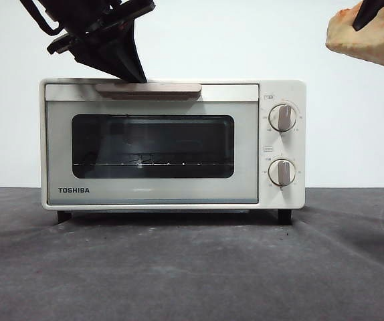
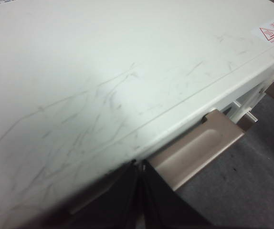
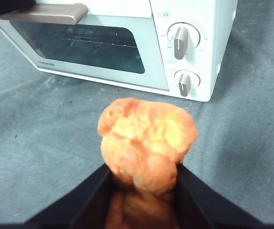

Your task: The left arm flap open the oven, the right arm pick bread and place it into oven, the left arm flap close the oven

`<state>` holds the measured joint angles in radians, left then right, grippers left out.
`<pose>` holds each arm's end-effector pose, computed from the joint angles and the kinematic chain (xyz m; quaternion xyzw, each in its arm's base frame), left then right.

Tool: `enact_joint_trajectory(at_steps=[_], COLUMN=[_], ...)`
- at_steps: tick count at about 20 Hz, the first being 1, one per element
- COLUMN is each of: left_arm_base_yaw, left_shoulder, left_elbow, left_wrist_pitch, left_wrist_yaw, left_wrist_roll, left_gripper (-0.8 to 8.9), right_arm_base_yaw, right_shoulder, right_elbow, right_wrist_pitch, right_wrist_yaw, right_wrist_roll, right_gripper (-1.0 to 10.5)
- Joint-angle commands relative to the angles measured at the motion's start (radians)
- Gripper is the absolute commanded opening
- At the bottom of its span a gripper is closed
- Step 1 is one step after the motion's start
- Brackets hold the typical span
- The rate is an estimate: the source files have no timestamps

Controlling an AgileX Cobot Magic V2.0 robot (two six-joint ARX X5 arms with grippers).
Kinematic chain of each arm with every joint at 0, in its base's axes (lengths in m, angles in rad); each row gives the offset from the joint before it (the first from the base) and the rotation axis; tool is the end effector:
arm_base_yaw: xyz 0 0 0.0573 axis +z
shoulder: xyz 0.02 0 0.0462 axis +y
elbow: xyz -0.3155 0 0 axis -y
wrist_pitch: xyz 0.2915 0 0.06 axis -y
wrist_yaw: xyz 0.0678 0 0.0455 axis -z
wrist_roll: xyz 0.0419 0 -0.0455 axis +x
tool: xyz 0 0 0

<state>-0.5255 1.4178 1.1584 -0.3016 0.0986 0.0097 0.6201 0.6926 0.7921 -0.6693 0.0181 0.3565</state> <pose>0.3109 -0.1850 0.3403 0.0631 0.2691 -0.2963 0.9142 0.1255 0.0887 0.3344 0.0757 0.3131 0.2327 0.9177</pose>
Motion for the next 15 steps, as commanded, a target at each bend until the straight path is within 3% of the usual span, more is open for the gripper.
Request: enact_joint_trajectory(at_steps=[1,15], left_arm_base_yaw=[-0.027,-0.205], left_shoulder=[0.024,0.024], left_elbow=[0.014,0.014], left_wrist_pitch=[-0.069,-0.481], left_wrist_yaw=[-0.001,-0.001], left_wrist_roll=[0.009,-0.029], left_gripper=[0.17,0.17], right_arm_base_yaw=[0.008,0.008], right_shoulder=[0.003,0.004], right_elbow=[0.018,0.018], right_wrist_pitch=[0.01,0.011], right_wrist_yaw=[-0.002,-0.002], right_wrist_roll=[-0.002,-0.009], right_gripper=[1.7,1.7])
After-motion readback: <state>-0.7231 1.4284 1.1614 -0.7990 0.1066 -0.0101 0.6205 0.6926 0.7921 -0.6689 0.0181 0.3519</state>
